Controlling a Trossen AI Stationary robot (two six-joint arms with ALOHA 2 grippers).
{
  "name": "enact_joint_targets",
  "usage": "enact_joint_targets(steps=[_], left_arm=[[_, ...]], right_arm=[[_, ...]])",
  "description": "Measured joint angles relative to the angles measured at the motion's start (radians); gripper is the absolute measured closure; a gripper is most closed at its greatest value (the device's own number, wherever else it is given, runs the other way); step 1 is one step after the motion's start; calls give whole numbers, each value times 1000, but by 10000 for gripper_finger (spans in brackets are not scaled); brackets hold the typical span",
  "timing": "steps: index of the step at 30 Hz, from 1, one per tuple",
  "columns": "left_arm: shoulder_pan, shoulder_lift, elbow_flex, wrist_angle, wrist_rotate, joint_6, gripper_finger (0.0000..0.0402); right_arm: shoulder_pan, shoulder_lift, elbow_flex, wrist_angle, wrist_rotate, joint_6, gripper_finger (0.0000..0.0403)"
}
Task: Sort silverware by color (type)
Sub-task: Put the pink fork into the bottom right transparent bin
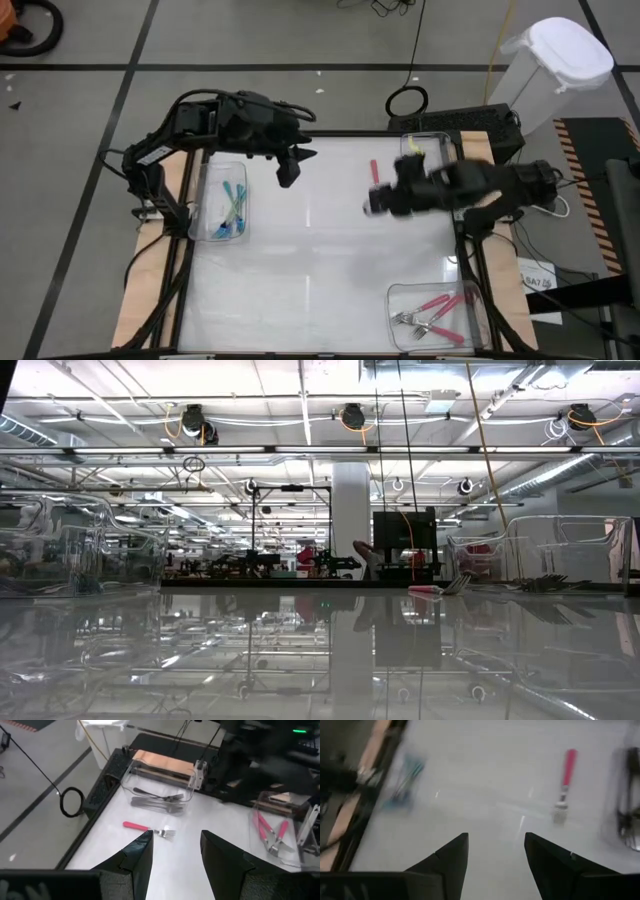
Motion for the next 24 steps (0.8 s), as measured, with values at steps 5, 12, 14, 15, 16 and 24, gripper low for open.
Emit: enact_joint_targets(steps=[5,12,14,15,16,24], left_arm=[[-8,-24,1,-8,16,-47,236],[-18,-34,0,-34,18,-48,236],[-18,-37,1,-30,18,-49,236],[-18,-39,1,-29,18,-55,236],[-18,-39,1,-29,18,-64,236],[-15,-38,1,-37,8,-119,236]], right_arm=[[-217,13,0,31,-58,-21,213],[-453,101,0,135,-208,-331,207],[-507,140,0,111,-237,-360,201],[-532,158,0,89,-255,-362,198],[-554,181,0,68,-272,-366,196],[-653,350,-1,2,-356,-670,188]])
